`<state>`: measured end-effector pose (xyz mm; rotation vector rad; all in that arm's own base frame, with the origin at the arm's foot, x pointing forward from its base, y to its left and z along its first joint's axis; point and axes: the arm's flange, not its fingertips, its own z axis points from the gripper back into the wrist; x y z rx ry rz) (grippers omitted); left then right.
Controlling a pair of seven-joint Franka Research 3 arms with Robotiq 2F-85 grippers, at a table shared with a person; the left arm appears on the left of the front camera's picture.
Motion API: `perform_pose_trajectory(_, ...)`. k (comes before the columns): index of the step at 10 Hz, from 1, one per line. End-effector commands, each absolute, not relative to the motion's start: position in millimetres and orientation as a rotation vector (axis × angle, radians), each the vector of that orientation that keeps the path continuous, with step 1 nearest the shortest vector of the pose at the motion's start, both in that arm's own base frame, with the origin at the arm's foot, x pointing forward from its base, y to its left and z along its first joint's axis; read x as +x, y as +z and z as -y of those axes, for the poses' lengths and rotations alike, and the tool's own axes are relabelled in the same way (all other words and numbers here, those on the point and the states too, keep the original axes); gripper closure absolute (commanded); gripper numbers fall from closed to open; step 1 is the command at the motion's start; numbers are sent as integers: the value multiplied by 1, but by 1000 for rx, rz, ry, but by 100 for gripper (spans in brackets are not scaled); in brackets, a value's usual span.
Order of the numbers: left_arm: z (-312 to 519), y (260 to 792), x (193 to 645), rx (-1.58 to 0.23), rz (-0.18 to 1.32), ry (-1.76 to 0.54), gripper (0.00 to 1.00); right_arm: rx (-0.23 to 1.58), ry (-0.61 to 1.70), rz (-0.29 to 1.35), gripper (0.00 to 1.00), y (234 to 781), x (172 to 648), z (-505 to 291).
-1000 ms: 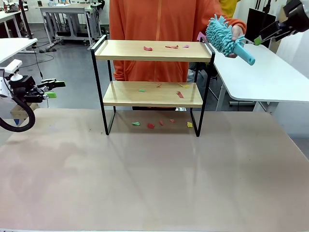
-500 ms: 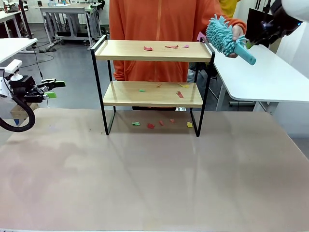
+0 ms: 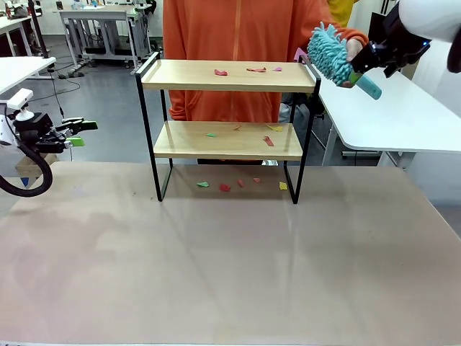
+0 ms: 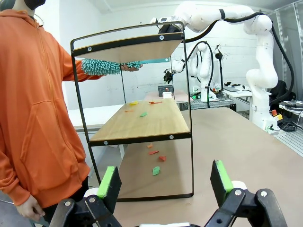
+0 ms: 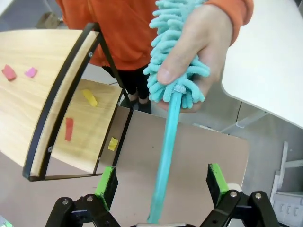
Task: Clean the shelf.
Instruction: Pick up the Duster handed by the human.
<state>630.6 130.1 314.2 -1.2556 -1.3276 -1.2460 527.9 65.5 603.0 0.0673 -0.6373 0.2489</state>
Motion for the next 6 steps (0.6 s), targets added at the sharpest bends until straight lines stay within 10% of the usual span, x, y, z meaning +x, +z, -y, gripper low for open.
perform_pose_trajectory(1,-129,316,631,-1258,1333,-1250,0,47,211,617,0,600,539,-66)
perform_pose_trajectory(6,-129,316,631,-1258,1333,-1250,0,59,198,608,0,590,548,-61)
